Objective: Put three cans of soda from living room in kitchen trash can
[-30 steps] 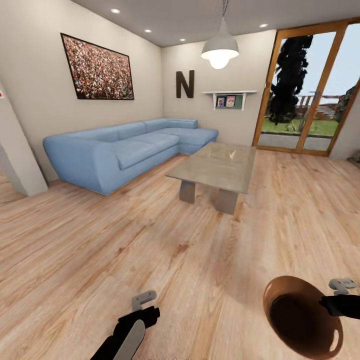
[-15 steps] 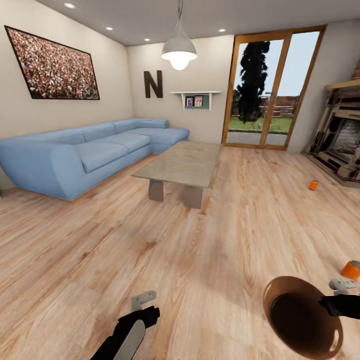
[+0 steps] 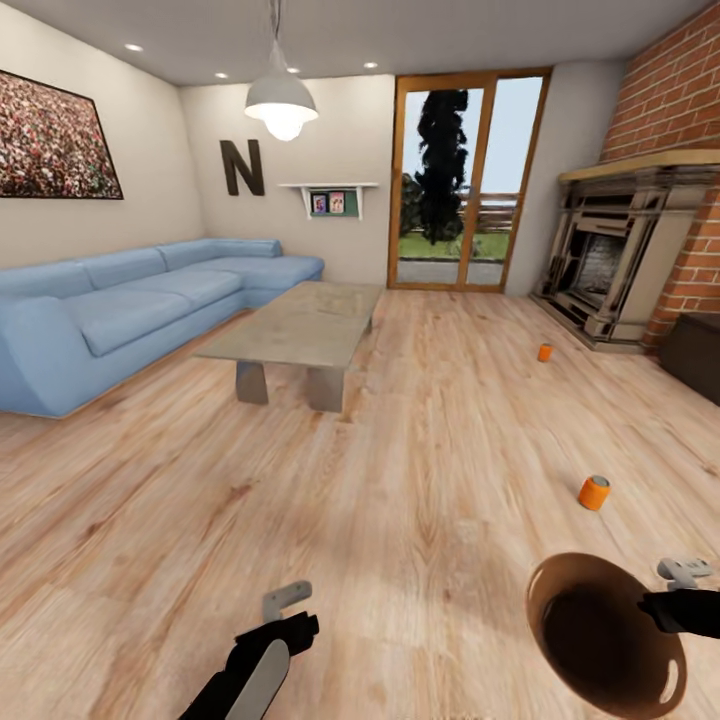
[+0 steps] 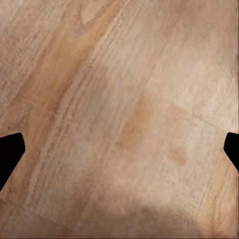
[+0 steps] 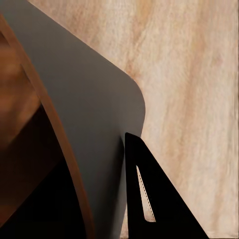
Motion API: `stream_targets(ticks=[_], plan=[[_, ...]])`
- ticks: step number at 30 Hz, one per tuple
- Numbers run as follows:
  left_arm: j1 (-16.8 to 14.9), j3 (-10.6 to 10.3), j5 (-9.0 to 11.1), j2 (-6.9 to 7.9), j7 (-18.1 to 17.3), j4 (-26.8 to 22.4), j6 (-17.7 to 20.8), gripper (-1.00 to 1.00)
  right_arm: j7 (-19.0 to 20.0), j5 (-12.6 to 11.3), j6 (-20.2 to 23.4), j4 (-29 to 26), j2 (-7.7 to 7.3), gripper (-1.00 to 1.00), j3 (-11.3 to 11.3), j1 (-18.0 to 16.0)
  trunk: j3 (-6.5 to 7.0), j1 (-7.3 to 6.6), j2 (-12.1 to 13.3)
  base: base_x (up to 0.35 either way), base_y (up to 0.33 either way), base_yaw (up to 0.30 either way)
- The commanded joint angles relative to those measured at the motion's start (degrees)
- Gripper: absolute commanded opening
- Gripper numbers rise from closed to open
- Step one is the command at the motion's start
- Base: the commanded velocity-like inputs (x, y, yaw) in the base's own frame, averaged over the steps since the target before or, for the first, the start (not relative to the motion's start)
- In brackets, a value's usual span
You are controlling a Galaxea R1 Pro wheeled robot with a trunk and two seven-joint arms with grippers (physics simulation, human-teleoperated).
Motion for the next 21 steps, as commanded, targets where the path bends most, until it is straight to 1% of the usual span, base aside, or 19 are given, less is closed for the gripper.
stream_targets(ticks=[1, 14, 19, 21], plan=[[0.0, 0.0, 0.0, 0.0, 0.0, 0.0, 0.0, 1.0, 0.1, -0.9, 0.3, 0.0, 0.0, -1.0, 0.0, 0.0, 0.01, -0.01, 0.0, -0.026, -0.056, -0.295], [0.0, 0.0, 0.3, 0.01, 0.0, 0.0, 0.0, 1.0, 0.1, -0.9, 0.3, 0.0, 0.0, -1.0, 0.0, 0.0, 0.01, -0.01, 0.0, -0.005, -0.011, -0.295], [0.0, 0.0, 0.1, -0.05, 0.0, 0.0, 0.0, 1.0, 0.2, -0.9, 0.3, 0.0, 0.0, -1.0, 0.0, 0.0, 0.01, -0.01, 0.0, 0.0, -0.002, -0.295], [0.0, -0.1, 0.0, -0.12, 0.0, 0.0, 0.0, 1.0, 0.2, -0.9, 0.3, 0.0, 0.0, -1.0, 0.0, 0.0, 0.01, -0.01, 0.0, 0.0, -0.129, -0.295]])
